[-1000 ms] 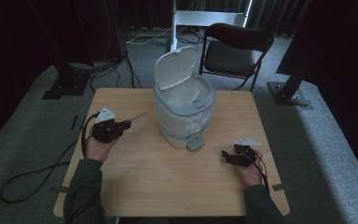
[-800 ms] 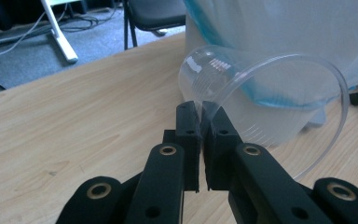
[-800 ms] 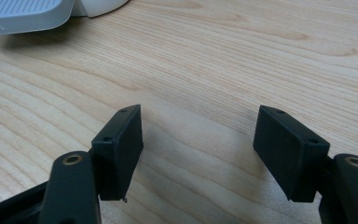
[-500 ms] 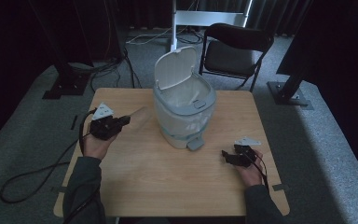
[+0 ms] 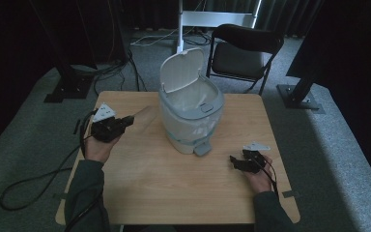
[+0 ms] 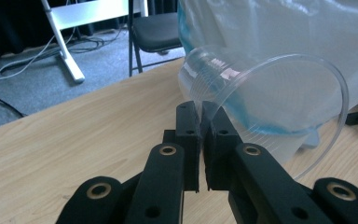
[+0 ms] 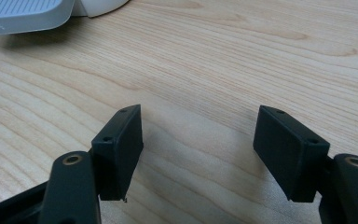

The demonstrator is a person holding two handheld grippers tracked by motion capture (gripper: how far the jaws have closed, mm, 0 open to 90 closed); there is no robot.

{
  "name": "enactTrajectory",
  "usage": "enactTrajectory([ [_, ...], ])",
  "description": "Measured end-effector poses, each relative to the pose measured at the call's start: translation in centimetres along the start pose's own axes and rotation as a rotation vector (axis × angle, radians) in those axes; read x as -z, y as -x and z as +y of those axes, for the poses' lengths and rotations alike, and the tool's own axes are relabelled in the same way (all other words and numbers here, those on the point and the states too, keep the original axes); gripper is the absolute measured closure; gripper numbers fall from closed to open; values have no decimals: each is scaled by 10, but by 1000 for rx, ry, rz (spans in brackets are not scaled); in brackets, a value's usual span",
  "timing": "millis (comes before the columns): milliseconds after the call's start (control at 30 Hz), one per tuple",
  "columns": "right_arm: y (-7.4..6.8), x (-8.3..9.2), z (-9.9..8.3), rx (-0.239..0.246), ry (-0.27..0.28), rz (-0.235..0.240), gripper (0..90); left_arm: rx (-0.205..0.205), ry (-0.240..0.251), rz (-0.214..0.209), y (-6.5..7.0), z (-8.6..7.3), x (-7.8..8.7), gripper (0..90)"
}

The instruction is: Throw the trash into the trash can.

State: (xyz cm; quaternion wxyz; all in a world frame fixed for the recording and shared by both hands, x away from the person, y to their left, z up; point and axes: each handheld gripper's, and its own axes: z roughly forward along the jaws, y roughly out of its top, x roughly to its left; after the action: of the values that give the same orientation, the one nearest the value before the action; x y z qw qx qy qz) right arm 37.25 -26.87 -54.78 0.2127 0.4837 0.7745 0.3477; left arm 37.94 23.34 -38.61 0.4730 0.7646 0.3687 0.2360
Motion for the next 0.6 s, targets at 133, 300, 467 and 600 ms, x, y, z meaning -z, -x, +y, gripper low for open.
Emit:
enactTrajectory([
  [133,0,0,0,1,1,0,321,-3,14,7,0,4,3,858],
  [300,0,0,0,0,0,0,322,-6,26,13,-1,7,5,858],
  [467,0,0,0,0,-1,0,321,-12,40,16,-1,12,8,858],
  [600,0,0,0,0,-1,0,322,-19,50,17,0,17,10,858],
])
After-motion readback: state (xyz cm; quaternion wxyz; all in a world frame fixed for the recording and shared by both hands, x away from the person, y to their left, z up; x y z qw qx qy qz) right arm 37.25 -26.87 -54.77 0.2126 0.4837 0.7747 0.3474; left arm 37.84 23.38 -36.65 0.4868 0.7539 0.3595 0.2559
